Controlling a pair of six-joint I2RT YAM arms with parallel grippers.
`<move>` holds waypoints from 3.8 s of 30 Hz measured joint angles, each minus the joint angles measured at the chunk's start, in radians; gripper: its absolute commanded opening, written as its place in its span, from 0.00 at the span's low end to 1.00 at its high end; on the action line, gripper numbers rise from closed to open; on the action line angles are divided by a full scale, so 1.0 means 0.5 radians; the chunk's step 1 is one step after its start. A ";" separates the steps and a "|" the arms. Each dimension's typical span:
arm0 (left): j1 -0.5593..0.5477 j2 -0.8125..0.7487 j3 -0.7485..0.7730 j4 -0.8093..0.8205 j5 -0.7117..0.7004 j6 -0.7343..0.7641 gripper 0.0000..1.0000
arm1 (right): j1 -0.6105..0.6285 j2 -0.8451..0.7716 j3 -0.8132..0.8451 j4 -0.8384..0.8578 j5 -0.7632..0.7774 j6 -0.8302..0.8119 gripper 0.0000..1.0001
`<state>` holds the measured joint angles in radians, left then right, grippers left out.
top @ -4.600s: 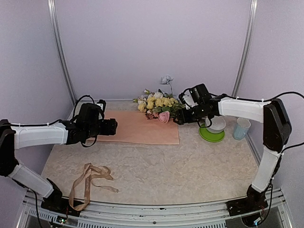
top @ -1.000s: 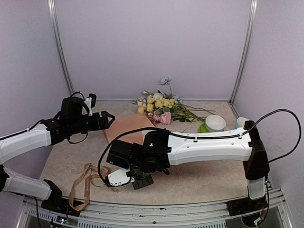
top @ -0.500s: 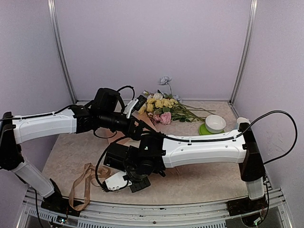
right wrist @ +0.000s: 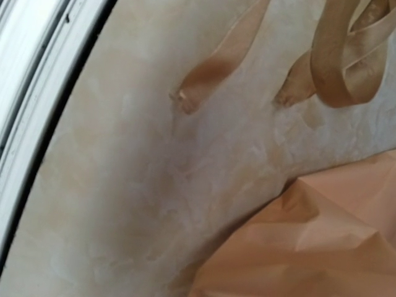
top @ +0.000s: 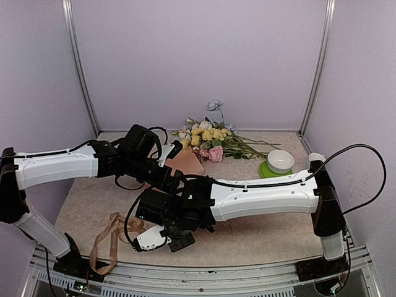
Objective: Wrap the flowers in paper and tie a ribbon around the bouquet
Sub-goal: Pass from the right arm to the left, then unfold the folded wrapping paper at the center of the board.
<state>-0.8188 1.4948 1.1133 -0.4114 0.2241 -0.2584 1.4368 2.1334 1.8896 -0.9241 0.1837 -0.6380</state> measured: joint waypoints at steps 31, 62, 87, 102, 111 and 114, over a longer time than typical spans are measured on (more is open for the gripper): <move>0.068 -0.860 -0.665 0.407 -0.102 -0.204 0.00 | -0.388 -1.334 -1.133 0.874 -0.758 0.613 1.00; -0.045 -1.710 -1.177 0.760 -0.530 -0.786 0.00 | -1.163 -0.292 -1.189 1.122 -1.286 2.267 0.83; -0.162 -1.269 -0.446 1.037 -0.816 -0.301 0.00 | -0.294 -1.498 -1.466 1.333 -0.596 1.154 0.95; -0.162 -1.102 -0.304 1.047 -0.848 -0.146 0.00 | -0.265 -1.591 -2.354 1.769 0.079 1.100 0.94; -0.162 -1.051 -0.248 1.007 -0.887 -0.135 0.00 | -0.377 -1.569 -2.499 2.000 0.142 1.144 0.30; -0.161 -1.068 -0.227 0.971 -0.903 -0.130 0.00 | -0.501 -1.570 -2.504 2.046 0.124 1.141 0.00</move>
<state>-0.8993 0.9607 1.0000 0.0742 -0.2276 -0.3233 1.1862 1.3483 0.6376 0.0990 0.2455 -0.0673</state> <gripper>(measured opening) 0.007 0.247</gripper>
